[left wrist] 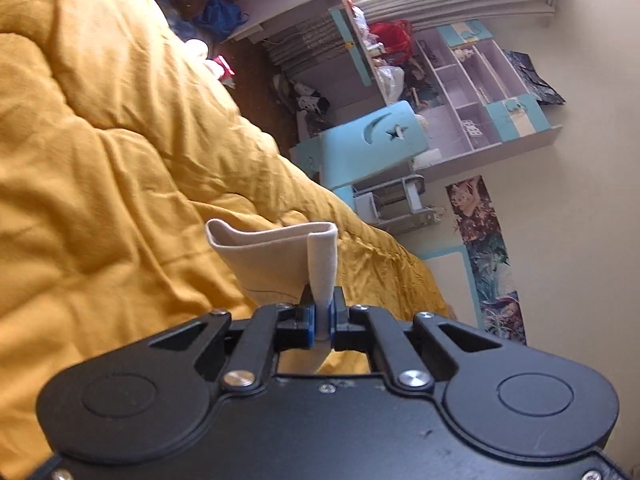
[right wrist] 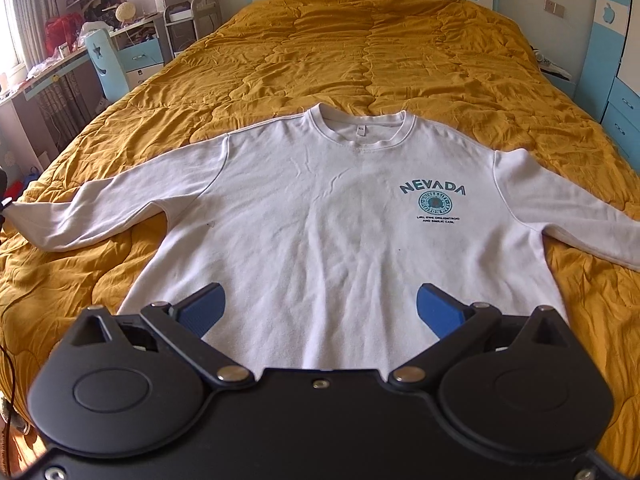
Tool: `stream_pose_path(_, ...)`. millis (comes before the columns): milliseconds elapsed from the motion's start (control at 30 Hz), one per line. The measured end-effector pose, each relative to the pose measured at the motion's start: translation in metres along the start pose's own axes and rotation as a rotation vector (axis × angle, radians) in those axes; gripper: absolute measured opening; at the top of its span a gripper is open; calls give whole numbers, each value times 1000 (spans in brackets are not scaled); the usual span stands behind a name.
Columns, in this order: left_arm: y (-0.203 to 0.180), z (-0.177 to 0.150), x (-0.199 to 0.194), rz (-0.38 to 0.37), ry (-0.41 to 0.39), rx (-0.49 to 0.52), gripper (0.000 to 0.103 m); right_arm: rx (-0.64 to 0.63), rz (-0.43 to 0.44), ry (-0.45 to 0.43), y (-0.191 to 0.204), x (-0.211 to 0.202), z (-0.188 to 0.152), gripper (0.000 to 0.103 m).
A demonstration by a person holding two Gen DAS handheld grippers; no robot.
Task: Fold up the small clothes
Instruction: 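Lift the sleeve with the left gripper, lay it across the chest, release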
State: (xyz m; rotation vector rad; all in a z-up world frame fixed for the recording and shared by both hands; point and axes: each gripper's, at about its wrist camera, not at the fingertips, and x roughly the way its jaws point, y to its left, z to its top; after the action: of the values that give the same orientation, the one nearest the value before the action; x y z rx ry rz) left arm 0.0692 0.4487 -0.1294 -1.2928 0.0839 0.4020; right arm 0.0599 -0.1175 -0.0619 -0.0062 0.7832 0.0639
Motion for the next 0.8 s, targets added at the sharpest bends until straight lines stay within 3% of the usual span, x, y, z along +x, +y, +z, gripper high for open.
stream_pose_path(167, -90, -69, 16, -217, 152, 95, 3, 73, -6, 10, -35, -3, -6, 103)
stream_pose_path(267, -149, -138, 27, -341, 271, 171, 3, 113, -13, 13, -57, -5, -10, 103)
stream_pose_path(433, -205, -269, 41, -485, 501, 236, 3, 166, -39, 2, -96, -13, -16, 103)
stream_pose_path(567, -215, -380, 53, -508, 676, 270, 3, 212, -61, 20, -127, -14, -22, 103)
stream_pose_path(733, -196, -502, 71, -432, 877, 356, 4, 191, -54, 45, -145, -15, -25, 103)
stream_pose_path(800, -182, -539, 72, -409, 978, 366, 15, 176, -53, 44, -147, -16, -27, 103)
